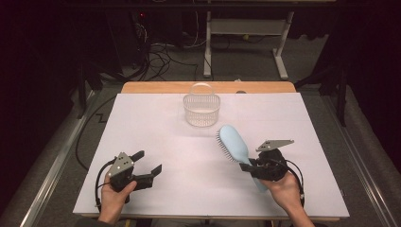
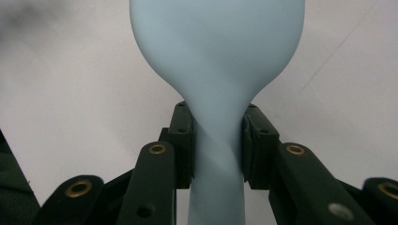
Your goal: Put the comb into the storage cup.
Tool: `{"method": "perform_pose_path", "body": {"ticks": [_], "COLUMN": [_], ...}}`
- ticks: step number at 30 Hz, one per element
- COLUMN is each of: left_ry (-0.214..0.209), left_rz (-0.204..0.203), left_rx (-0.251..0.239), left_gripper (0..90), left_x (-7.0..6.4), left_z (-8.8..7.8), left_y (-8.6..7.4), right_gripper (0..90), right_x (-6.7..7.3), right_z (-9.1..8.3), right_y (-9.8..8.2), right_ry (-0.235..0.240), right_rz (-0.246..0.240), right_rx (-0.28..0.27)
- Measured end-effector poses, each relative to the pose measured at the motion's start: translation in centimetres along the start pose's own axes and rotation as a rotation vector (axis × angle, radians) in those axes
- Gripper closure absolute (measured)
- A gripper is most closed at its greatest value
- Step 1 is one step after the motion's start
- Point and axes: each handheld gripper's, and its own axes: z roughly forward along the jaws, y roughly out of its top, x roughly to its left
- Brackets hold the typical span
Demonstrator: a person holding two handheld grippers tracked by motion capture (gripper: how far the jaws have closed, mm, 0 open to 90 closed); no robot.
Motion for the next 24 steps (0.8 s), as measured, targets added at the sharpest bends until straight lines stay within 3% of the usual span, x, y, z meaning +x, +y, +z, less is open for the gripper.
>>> {"method": "perform_pose_path", "body": {"ticks": [6, 16, 24], "left_ry": [-0.052, -0.076, -0.116], "left_rz": [0.011, 0.015, 0.022], "left_rx": [0.003, 0.011, 0.018], "left_gripper": [15.6, 15.5, 15.6], "left_x": [-0.6, -1.2, -2.1], "left_z": [0.5, 1.3, 2.3], "left_y": [0.3, 0.8, 1.3], "right_gripper": [70.6, 70.6, 70.6], "right_x": [0.9, 1.7, 2.5], "right_z": [0.1, 1.2, 1.3], "right_y": [-0.3, -0.4, -0.4], "right_ry": [0.015, 0.033, 0.05], "right_rz": [-0.02, -0.029, -0.048], "right_rx": [0.004, 0.03, 0.014]}}
